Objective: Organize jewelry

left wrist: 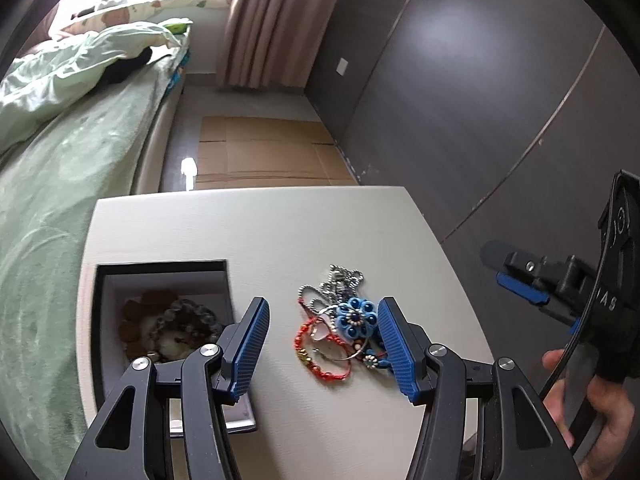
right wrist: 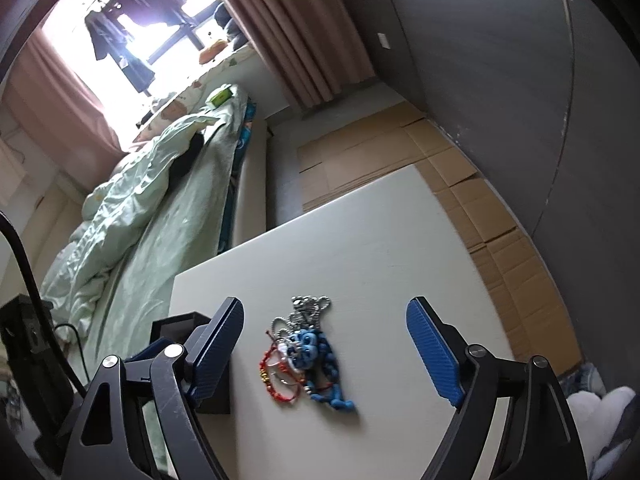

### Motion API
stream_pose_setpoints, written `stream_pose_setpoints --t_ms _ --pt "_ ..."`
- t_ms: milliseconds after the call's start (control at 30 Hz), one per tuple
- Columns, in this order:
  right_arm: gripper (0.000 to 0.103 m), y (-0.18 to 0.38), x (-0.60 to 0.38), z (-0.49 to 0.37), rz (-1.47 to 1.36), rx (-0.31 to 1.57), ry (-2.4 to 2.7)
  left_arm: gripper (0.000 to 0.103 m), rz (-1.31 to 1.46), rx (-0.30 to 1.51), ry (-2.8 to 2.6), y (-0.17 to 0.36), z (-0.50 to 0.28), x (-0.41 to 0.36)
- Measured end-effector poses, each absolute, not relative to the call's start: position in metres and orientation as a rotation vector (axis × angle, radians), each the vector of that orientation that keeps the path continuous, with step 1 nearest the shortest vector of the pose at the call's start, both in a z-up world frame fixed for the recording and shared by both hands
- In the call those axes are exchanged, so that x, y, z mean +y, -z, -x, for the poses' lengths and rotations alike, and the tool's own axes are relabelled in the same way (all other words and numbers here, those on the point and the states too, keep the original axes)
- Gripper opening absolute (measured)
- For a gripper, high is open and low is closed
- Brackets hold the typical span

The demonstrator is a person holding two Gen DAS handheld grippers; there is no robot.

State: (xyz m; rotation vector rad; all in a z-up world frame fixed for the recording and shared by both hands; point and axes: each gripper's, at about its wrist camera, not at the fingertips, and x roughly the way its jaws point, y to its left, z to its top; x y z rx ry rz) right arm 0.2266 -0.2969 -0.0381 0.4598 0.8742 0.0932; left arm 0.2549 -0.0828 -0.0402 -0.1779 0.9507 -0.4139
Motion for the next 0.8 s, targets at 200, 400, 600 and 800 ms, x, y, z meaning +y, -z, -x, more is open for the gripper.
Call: stream_pose_setpoints --t_ms 200,400,600,800 --pt "0.084 0.04 -0.324 -0.221 -0.508 0.873 -0.072 0.058 0.165 0.969 0.459 0.05 -0.258 -0.101" --pt "0.084 0.04 -0.334 -0.219 -0.511 0.872 -0.057 0.042 0.148 1.013 0.486 0.064 -0.268 -0.121" --pt "0.084 0.041 -0.342 -0.217 -0.524 0.876 -0.063 0.023 0.144 1.094 0.513 0.084 -0.273 -0.139" --pt "0.084 0.042 -0.344 -0.217 -0.523 0.877 -0.063 0.019 0.109 1.137 0.49 0.096 -0.276 -0.148"
